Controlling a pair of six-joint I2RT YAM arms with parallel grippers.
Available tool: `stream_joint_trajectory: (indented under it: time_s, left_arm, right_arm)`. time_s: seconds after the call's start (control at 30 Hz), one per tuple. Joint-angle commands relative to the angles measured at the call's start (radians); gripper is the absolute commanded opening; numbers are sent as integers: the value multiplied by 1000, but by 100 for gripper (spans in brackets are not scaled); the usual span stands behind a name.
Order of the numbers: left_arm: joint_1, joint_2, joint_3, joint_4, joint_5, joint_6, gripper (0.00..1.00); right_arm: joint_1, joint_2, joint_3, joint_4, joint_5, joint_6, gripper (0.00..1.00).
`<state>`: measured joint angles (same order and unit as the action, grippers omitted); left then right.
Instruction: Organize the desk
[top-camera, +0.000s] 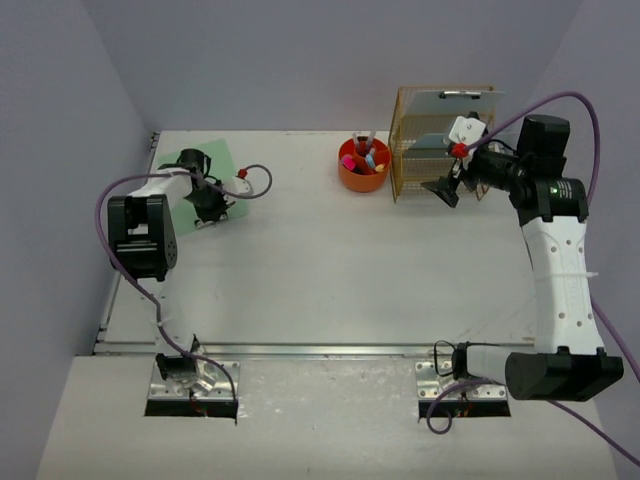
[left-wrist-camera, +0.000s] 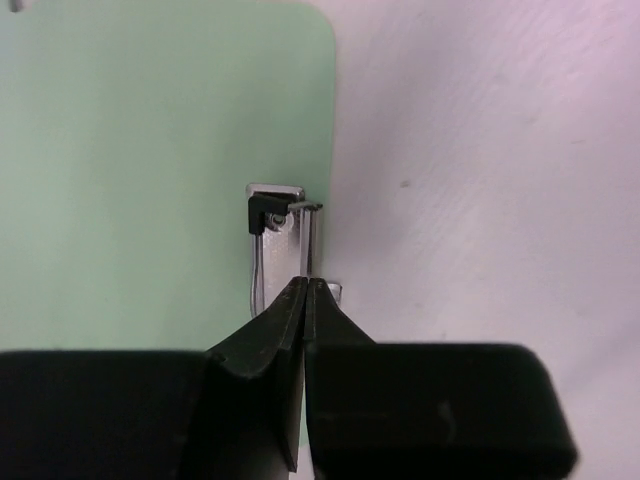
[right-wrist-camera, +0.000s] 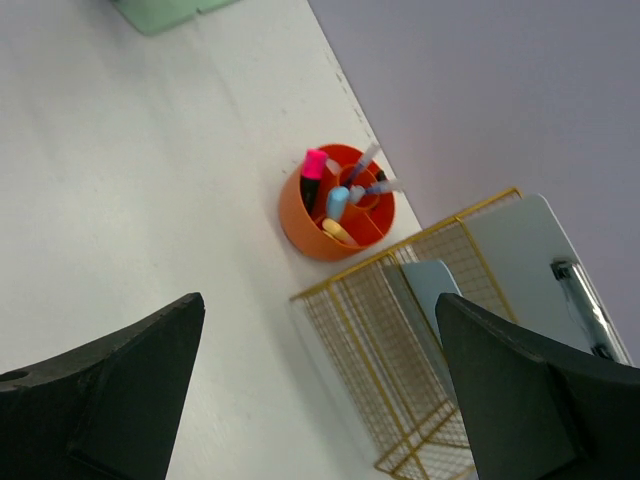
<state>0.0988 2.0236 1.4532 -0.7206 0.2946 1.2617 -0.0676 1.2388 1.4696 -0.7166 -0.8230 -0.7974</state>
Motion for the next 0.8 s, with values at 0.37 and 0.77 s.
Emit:
stream_joint_trajectory:
  time_s: [0.37,0.77]
  left_arm:
    - [-78,-363,-14,18,188,-426,3]
    - [-66,-22,198,-130,-131,-222,30]
  right_arm:
    - [136,41,67,138,36,427,99]
    - [139,4,8,94,47,350,99]
